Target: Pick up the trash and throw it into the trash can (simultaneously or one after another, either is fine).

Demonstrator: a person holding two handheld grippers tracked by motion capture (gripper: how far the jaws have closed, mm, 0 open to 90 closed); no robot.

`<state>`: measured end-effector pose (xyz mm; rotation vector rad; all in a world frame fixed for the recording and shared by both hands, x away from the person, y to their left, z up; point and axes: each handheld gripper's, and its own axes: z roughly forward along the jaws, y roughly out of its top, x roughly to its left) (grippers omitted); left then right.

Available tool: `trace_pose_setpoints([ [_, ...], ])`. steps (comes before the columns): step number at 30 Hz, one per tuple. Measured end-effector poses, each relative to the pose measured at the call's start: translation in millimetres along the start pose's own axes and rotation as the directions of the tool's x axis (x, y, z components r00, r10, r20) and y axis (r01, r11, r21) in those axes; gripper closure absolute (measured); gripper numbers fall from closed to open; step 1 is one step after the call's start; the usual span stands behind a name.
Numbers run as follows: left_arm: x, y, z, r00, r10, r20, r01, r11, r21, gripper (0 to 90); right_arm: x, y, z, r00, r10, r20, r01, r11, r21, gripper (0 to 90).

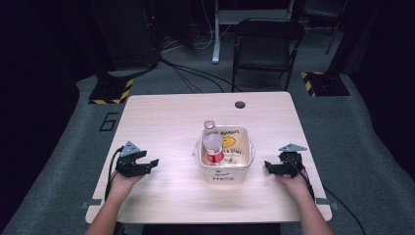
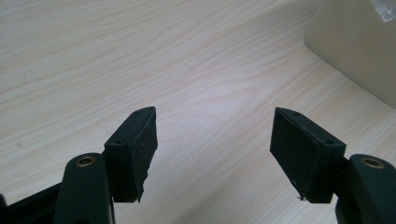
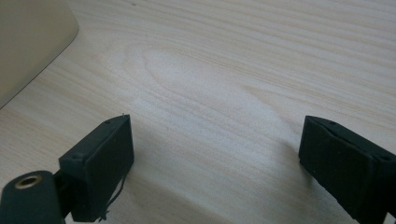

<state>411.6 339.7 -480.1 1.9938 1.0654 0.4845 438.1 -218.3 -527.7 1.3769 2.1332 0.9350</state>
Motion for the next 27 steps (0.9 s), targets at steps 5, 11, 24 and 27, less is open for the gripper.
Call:
trace_pose_setpoints([
  [5, 8.7, -12.6, -1.9, 0.9996, -0.020, -0.020, 0.020, 0.9998, 0.008, 31.2, 0.0, 0.0, 0.0, 1.0000, 0.000, 0.000, 0.000, 1.000, 0.000, 9.5],
  [11, 17.7, -21.6, -0.3, 0.9971, -0.064, -0.042, 0.064, 0.9979, 0.001, 31.0, 0.0, 0.0, 0.0, 1.0000, 0.000, 0.000, 0.000, 1.000, 0.000, 9.5],
  [24, 28.5, -34.9, 10.2, 0.9907, -0.113, -0.076, 0.118, 0.9911, 0.062, 30.3, 0.0, 0.0, 0.0, 1.0000, -0.001, 0.000, 0.001, 1.000, 0.000, 9.5],
  [27, 27.9, -35.9, 12.0, 0.9903, -0.111, -0.084, 0.117, 0.9904, 0.074, 29.7, 0.1, 0.0, 0.0, 1.0000, 0.000, 0.000, 0.000, 1.000, 0.000, 9.5],
])
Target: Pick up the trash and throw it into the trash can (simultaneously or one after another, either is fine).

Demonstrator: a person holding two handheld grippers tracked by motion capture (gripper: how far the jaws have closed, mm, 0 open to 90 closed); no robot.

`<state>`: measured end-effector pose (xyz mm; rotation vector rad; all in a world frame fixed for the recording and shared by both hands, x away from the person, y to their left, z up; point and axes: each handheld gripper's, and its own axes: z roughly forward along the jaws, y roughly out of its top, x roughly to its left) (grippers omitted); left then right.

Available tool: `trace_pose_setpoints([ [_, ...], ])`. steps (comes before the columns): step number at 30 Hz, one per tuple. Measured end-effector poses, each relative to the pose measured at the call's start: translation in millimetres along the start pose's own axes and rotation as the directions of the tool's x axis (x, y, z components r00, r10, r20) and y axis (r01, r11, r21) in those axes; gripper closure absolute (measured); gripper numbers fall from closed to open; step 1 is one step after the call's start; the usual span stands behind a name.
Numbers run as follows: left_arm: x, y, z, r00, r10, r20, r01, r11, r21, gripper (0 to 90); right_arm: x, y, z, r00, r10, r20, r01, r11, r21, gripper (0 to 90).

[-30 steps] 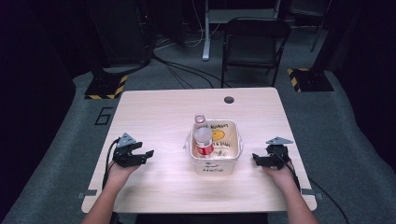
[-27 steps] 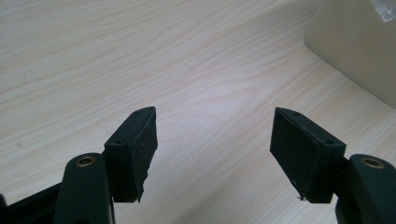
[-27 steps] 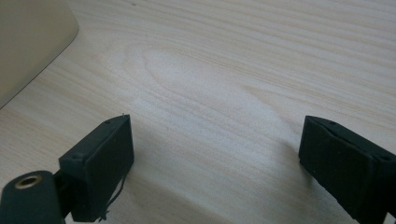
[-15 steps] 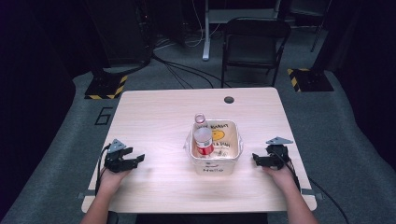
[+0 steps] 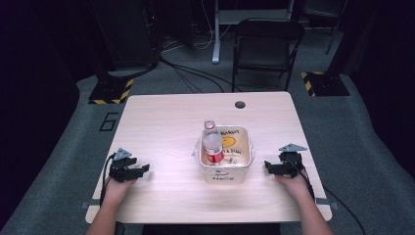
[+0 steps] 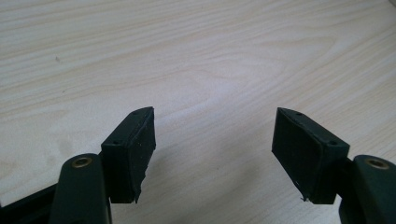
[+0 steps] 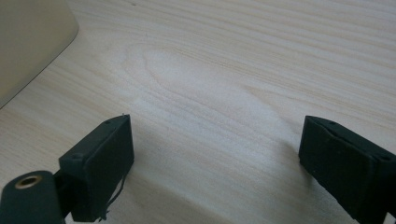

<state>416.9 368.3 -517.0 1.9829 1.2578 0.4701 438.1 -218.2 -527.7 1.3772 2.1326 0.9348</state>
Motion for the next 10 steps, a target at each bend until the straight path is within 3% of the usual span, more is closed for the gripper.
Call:
trace_pose_setpoints([
  [5, -2.4, 0.5, 1.0, 0.9998, 0.013, -0.013, -0.013, 0.9999, 0.011, 28.6, 0.0, 0.0, 0.0, 1.0000, 0.000, 0.000, 0.000, 1.000, 0.000, 9.6],
  [10, -2.0, 2.5, 1.7, 0.9999, -0.006, -0.014, 0.006, 1.0000, 0.003, 28.0, 0.2, -0.1, -0.1, 1.0000, 0.002, 0.000, -0.002, 1.000, 0.000, 9.6],
])
